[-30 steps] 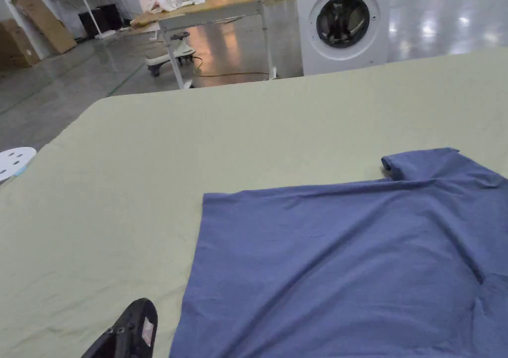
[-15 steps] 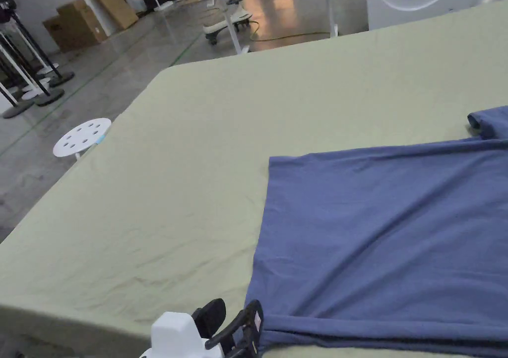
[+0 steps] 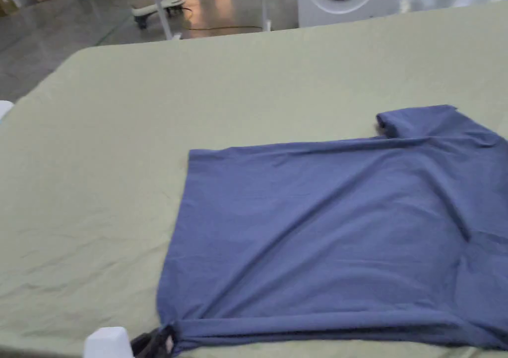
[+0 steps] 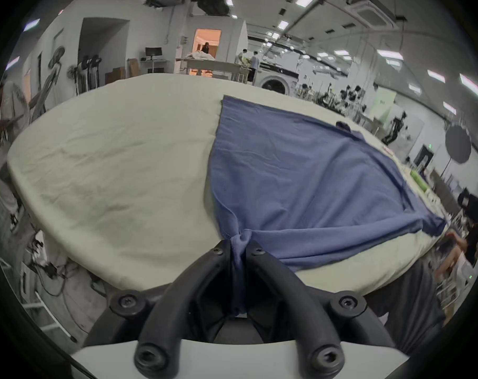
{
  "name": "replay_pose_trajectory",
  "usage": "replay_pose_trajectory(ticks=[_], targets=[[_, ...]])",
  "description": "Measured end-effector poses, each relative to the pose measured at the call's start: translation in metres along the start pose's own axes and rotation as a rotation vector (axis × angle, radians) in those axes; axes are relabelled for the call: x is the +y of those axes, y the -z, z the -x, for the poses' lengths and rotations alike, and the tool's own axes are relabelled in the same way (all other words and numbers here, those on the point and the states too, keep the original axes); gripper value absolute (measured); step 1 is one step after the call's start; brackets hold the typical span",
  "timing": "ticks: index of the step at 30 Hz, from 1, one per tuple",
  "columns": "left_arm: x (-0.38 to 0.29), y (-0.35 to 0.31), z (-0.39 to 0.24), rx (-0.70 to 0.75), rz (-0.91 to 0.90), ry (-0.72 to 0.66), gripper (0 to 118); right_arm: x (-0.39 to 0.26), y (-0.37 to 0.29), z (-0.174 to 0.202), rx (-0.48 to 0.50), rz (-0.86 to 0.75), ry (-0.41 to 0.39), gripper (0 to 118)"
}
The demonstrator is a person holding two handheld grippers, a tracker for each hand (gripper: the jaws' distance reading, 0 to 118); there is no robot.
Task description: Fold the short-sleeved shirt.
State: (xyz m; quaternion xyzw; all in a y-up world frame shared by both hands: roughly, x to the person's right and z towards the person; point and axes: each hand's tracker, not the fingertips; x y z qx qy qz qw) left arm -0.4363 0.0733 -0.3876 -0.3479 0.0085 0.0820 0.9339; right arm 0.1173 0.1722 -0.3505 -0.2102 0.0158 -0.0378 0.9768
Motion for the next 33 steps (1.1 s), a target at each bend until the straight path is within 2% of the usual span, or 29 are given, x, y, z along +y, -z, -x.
replay_pose_trajectory(ticks=[2, 3, 5, 9, 12, 15, 18, 19, 20, 21, 25, 28, 33], targets=[[0.003, 0.002, 0.0, -0.007, 0.006, -0.019, 7, -0.004, 0.004, -0.01, -0.026, 0.014, 0.038, 2], [0.003, 0.002, 0.001, -0.008, 0.012, -0.025, 7, -0.007, 0.007, -0.016, -0.034, 0.032, 0.059, 13], [0.001, 0.002, 0.002, -0.011, 0.011, -0.025, 7, -0.014, 0.013, -0.027, -0.054, 0.059, 0.088, 48], [0.0, 0.001, -0.003, -0.001, 0.003, -0.012, 7, -0.035, 0.025, -0.042, -0.081, 0.099, 0.119, 49], [-0.001, 0.001, -0.005, 0.012, 0.002, -0.017, 7, -0.047, 0.04, -0.047, -0.035, 0.146, 0.154, 57], [-0.001, 0.0, -0.005, 0.015, 0.001, -0.023, 7, -0.057, 0.061, -0.05, -0.005, 0.188, 0.187, 56], [0.0, -0.003, -0.01, 0.018, 0.001, -0.034, 7, -0.063, 0.075, -0.052, 0.005, 0.224, 0.194, 48], [0.001, -0.003, -0.011, 0.019, 0.001, -0.035, 7, -0.064, 0.076, -0.051, 0.006, 0.225, 0.192, 38], [0.001, -0.004, -0.013, 0.021, 0.0, -0.035, 7, -0.064, 0.076, -0.049, 0.012, 0.228, 0.188, 9], [0.001, -0.006, -0.014, 0.022, -0.001, -0.032, 7, -0.063, 0.074, -0.048, 0.016, 0.223, 0.187, 5], [0.01, -0.02, -0.015, 0.007, -0.012, -0.03, 1, -0.05, 0.063, -0.042, 0.017, 0.182, 0.144, 4], [0.034, -0.042, -0.014, -0.012, -0.115, -0.046, 1, -0.024, 0.06, -0.041, 0.048, 0.103, 0.114, 4], [0.099, -0.035, -0.01, -0.068, -0.192, -0.063, 1, 0.029, 0.102, -0.035, 0.065, 0.059, 0.125, 4]])
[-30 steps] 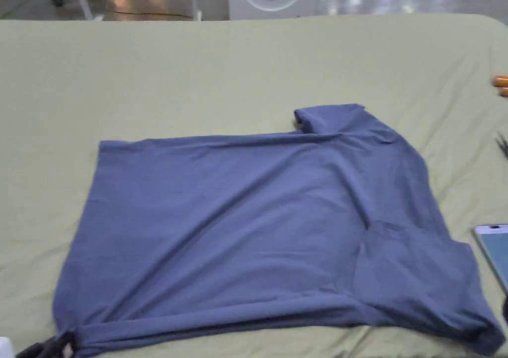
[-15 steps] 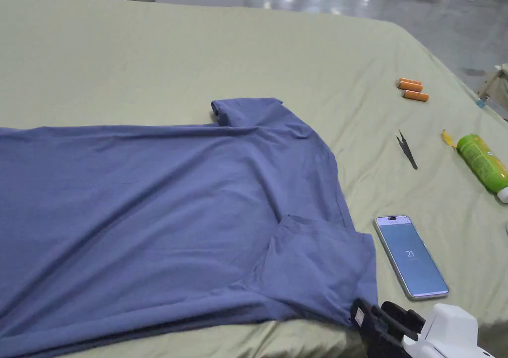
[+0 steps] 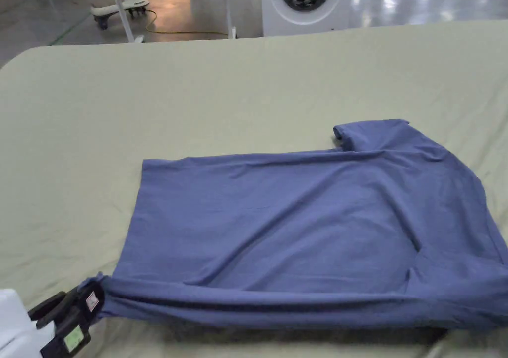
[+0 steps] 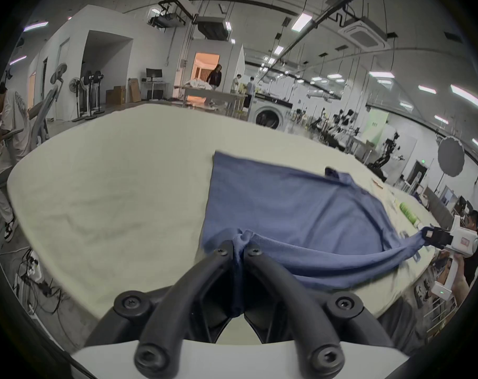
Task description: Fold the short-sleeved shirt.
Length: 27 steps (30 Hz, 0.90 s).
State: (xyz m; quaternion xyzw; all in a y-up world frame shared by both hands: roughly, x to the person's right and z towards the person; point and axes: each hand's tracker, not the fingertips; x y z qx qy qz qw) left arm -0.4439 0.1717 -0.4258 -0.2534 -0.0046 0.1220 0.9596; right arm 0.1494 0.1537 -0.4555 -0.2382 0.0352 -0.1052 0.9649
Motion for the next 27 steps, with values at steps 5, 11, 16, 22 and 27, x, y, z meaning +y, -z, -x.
replay_pose_trajectory(ticks=[5, 11, 16, 22, 27], targets=[[0.047, 0.077, 0.008, -0.012, 0.05, 0.019, 1, 0.054, 0.081, 0.005, -0.004, 0.032, -0.024, 4], [0.07, 0.155, 0.01, 0.03, 0.169, 0.041, 1, 0.084, 0.168, 0.008, -0.039, 0.197, -0.072, 4], [0.066, 0.173, 0.007, 0.073, 0.199, 0.076, 17, 0.075, 0.192, 0.006, -0.077, 0.248, -0.077, 19], [0.057, 0.108, 0.001, 0.034, -0.047, 0.126, 78, 0.068, 0.145, 0.006, -0.012, 0.119, -0.09, 62], [0.041, 0.028, -0.031, 0.046, -0.221, 0.227, 78, 0.051, 0.061, 0.03, 0.053, -0.032, -0.137, 63]])
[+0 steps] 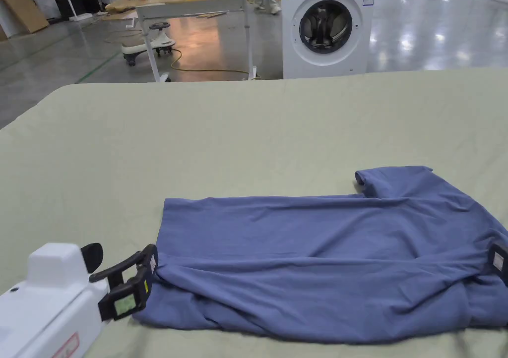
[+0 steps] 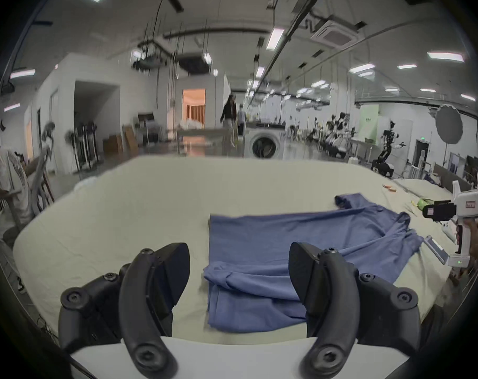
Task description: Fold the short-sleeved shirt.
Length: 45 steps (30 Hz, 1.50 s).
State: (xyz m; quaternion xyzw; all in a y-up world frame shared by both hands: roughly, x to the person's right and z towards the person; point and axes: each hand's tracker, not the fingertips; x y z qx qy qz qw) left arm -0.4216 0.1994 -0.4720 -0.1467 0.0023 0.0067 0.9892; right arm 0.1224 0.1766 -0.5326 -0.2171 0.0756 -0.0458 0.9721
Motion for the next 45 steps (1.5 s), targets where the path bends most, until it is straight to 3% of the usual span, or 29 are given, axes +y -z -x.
replay_pose_trajectory(ticks=[4, 6, 7, 8, 11, 27, 28, 32, 35, 40, 41, 42, 45], targets=[[-0.006, -0.05, -0.022, -0.018, -0.059, 0.034, 74, -0.016, -0.057, 0.024, 0.048, -0.058, -0.013, 63], [-0.013, -0.063, -0.03, -0.035, -0.038, 0.031, 60, -0.026, -0.074, 0.033, 0.084, -0.069, -0.011, 62], [-0.017, -0.071, -0.034, -0.037, -0.03, 0.012, 46, -0.031, -0.082, 0.039, 0.097, -0.068, -0.03, 59], [-0.021, -0.078, -0.036, -0.041, -0.032, -0.01, 27, -0.034, -0.086, 0.044, 0.1, -0.072, -0.048, 46], [-0.026, -0.095, -0.046, -0.032, -0.038, -0.021, 0, -0.042, -0.101, 0.058, 0.087, -0.075, -0.111, 3], [-0.035, -0.09, -0.033, 0.006, 0.014, -0.091, 0, -0.054, -0.099, 0.059, 0.081, -0.077, -0.076, 0], [-0.035, -0.081, -0.028, 0.009, 0.035, -0.094, 3, -0.054, -0.099, 0.058, 0.081, -0.077, -0.068, 0], [-0.043, -0.025, 0.002, -0.069, 0.135, -0.248, 41, -0.058, -0.099, 0.049, 0.087, -0.063, 0.002, 0], [-0.051, 0.026, 0.021, -0.032, 0.226, -0.286, 53, -0.062, -0.102, 0.042, 0.066, -0.046, 0.029, 0], [-0.073, 0.094, 0.038, 0.05, 0.382, -0.264, 53, -0.066, -0.111, 0.035, 0.033, -0.023, 0.062, 0], [-0.078, 0.103, 0.039, 0.058, 0.402, -0.248, 45, -0.065, -0.112, 0.035, 0.018, -0.014, 0.064, 0], [-0.081, 0.108, 0.038, 0.068, 0.447, -0.271, 29, -0.065, -0.114, 0.032, 0.004, -0.007, 0.065, 0], [-0.089, 0.111, 0.028, 0.066, 0.449, -0.238, 13, -0.064, -0.117, 0.023, -0.022, 0.005, 0.075, 0]])
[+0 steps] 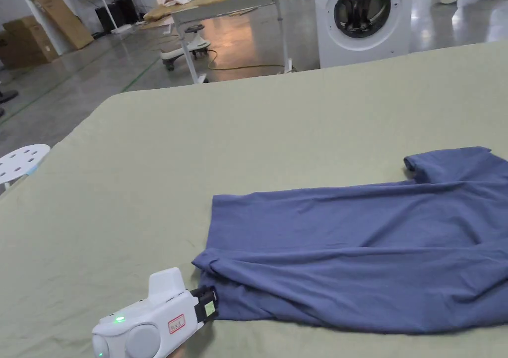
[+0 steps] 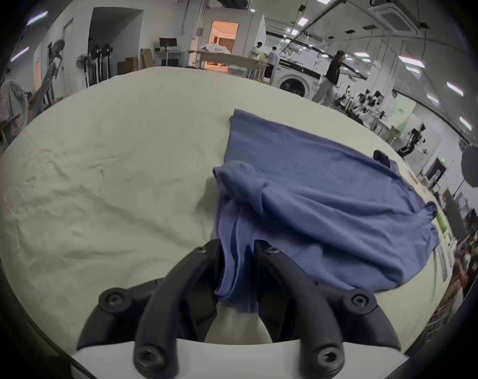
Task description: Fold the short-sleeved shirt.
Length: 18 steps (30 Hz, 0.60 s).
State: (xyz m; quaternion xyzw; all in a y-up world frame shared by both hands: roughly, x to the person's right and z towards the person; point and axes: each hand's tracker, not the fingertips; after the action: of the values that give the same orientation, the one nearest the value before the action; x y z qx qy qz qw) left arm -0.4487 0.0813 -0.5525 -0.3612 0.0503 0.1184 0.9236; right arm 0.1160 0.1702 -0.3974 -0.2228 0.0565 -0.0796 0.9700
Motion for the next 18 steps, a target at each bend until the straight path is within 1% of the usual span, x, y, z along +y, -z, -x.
replay_pose_trajectory(ticks=[1, 3, 6, 7, 8, 9, 10, 11, 12, 14, 15, 16, 17, 18], targets=[[0.001, -0.002, -0.005, 0.014, 0.001, 0.044, 10, 0.001, 0.002, -0.003, -0.007, 0.006, 0.005, 0], [0.004, 0.006, -0.015, 0.005, 0.054, 0.102, 10, 0.009, 0.012, -0.009, -0.011, 0.023, 0.015, 0], [0.006, 0.012, -0.023, 0.043, 0.093, 0.215, 9, 0.025, 0.046, -0.017, -0.023, 0.07, 0.02, 2], [0.007, 0.013, -0.025, 0.047, 0.103, 0.245, 8, 0.03, 0.063, -0.024, -0.054, 0.116, 0.024, 16], [0.008, 0.013, -0.026, 0.045, 0.108, 0.263, 8, 0.036, 0.085, -0.03, -0.08, 0.146, 0.037, 52], [0.009, 0.012, -0.024, 0.043, 0.105, 0.245, 8, 0.04, 0.102, -0.035, -0.088, 0.172, 0.056, 72], [0.009, 0.012, -0.023, 0.041, 0.106, 0.239, 9, 0.041, 0.12, -0.041, -0.081, 0.172, 0.084, 74], [0.009, 0.012, -0.022, 0.036, 0.106, 0.233, 8, 0.038, 0.144, -0.056, -0.07, 0.175, 0.093, 74], [0.009, 0.012, -0.022, 0.032, 0.105, 0.226, 8, 0.036, 0.161, -0.062, -0.066, 0.19, 0.106, 74], [0.008, 0.007, -0.024, 0.028, 0.102, 0.219, 8, 0.033, 0.196, -0.072, -0.083, 0.293, 0.142, 74], [0.007, 0.006, -0.025, 0.028, 0.101, 0.226, 8, 0.028, 0.214, -0.079, -0.127, 0.345, 0.167, 74], [0.007, 0.006, -0.027, 0.028, 0.101, 0.229, 8, 0.025, 0.225, -0.08, -0.167, 0.398, 0.157, 71], [0.007, 0.004, -0.028, 0.029, 0.1, 0.231, 8, 0.023, 0.23, -0.077, -0.173, 0.406, 0.134, 65], [0.007, 0.003, -0.029, 0.031, 0.1, 0.232, 8, 0.027, 0.223, -0.068, -0.17, 0.35, 0.035, 59]])
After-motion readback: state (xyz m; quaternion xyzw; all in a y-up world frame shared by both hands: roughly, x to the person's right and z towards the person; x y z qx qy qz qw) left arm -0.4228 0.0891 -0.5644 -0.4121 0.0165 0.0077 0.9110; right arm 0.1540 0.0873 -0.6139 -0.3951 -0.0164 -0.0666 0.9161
